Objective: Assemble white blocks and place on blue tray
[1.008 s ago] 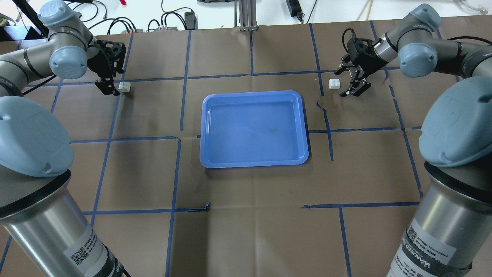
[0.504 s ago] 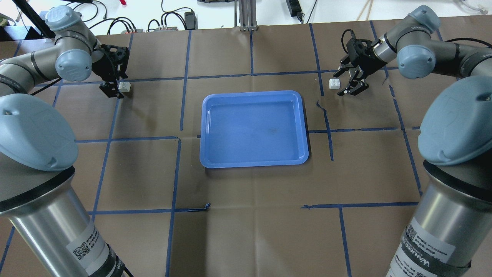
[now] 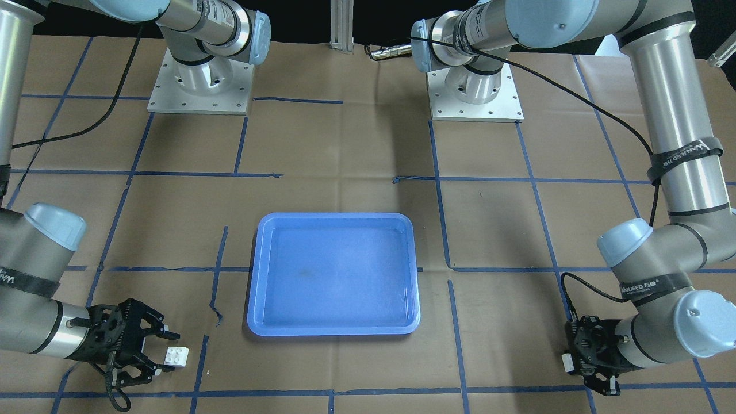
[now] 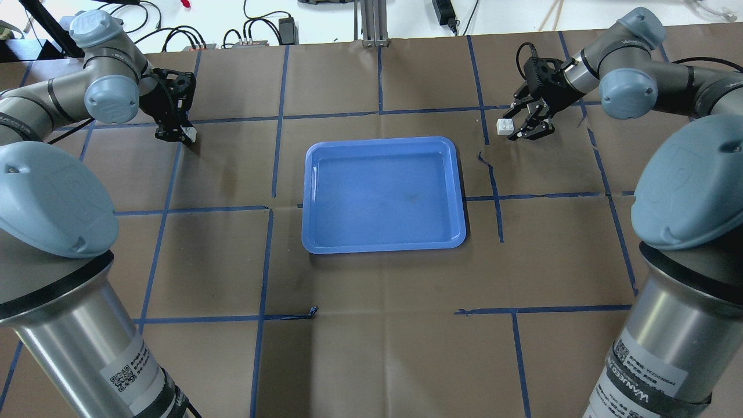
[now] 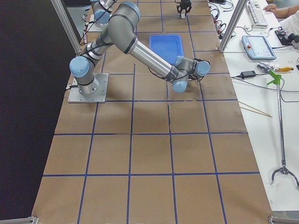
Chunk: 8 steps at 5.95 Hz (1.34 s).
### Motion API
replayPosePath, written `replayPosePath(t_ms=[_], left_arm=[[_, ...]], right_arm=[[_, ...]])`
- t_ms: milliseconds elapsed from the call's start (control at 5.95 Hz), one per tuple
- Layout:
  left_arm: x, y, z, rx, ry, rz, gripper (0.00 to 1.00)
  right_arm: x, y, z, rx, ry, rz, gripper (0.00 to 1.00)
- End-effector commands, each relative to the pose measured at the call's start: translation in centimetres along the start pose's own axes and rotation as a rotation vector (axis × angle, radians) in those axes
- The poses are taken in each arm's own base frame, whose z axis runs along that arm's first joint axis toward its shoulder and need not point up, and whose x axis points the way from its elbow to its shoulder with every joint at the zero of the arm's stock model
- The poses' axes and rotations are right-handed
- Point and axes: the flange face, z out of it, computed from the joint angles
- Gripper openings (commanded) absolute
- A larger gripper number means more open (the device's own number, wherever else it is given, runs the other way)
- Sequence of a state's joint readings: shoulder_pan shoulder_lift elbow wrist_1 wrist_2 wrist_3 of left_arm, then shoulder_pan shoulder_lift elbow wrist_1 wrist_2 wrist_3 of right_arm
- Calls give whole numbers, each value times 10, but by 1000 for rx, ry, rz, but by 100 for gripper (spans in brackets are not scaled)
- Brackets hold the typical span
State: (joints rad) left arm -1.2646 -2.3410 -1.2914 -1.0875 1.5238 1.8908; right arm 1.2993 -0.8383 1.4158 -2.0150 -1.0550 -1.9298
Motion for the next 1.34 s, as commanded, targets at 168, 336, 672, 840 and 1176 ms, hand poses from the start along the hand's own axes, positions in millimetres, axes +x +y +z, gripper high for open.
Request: replayPosePath(t_ms=[168,336,672,840,1176], left_arm=[[10,-84,-60,-15,1,122,0],[27,-141,-66,-4,20,133,0],[84,-261,-65,-3,54,135,0],[107,-317,-65,-8,60,143,0],[141,-402,-41,-12,97,178,0]], right_arm=[[2,-2,-5,-4,8,-5,31],[5,-6,-14,-8,21,-11,30],[2,-36,-62,-35,72,-34,31],[-6,-55,-88,-42,90,-45,31],[-40,-89,-121,-10,4,-7,31]])
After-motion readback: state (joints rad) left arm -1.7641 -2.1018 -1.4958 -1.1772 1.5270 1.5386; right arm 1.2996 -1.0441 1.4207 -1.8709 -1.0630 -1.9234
